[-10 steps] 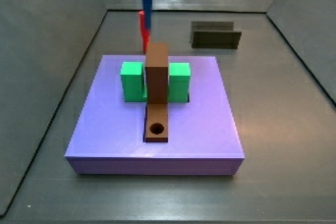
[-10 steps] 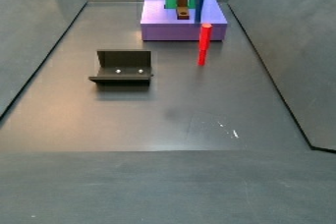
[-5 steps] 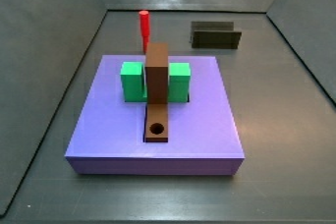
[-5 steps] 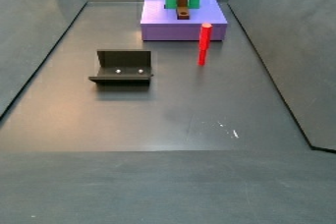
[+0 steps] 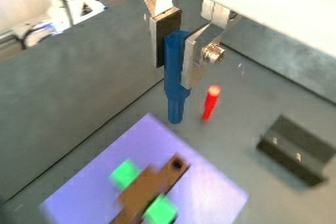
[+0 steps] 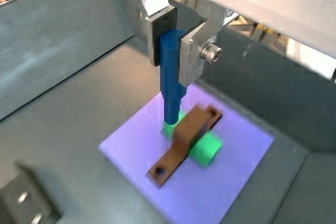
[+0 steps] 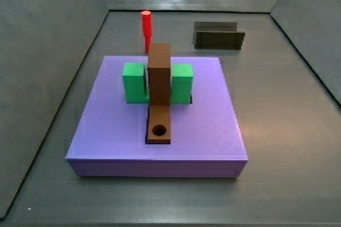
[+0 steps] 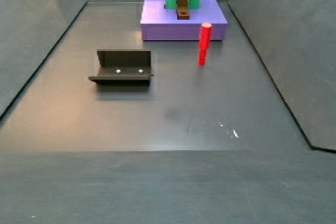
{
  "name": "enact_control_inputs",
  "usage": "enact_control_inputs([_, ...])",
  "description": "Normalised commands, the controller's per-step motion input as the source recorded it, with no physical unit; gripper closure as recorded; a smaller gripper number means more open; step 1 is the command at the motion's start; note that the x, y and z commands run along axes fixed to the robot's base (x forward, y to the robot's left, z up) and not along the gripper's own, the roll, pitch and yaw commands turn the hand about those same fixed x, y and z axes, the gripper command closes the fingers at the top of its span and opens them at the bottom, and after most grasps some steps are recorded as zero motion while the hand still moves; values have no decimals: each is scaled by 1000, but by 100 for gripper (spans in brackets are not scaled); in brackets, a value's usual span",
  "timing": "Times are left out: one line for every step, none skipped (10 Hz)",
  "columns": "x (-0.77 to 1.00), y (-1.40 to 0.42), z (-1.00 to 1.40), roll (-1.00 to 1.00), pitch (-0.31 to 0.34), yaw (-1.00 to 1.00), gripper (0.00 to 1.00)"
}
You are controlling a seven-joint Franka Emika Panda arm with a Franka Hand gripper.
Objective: Pick up the blue object. Move up. Move to above the board. Insert the blue object.
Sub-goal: Move to above the board, then insert the blue object.
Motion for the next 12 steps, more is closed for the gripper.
enact_control_inputs([160,-284,77,71,154,-11,100])
enact_control_inputs([0,0,-57,0,0,0,100])
enact_control_inputs([0,83,-386,0,0,-91,100])
enact_control_inputs([-3,91,-723,11,0,-97,100])
enact_control_inputs([0,114,-789,0,30,-97,100])
enact_control_inputs([0,63,-731,0,17,-106,100])
enact_control_inputs([0,0,-526,-43,4,-114,100])
enact_control_inputs([-397,-480,0,-96,-163,-111,100])
enact_control_inputs([-397,-554,117,-163,-253,-209,100])
enact_control_inputs([-243,-651,54,-183,-287,-223,100])
enact_control_inputs([-114,-694,0,-163,-323,-177,100])
enact_control_inputs([17,-731,-334,-53,-277,-80,100])
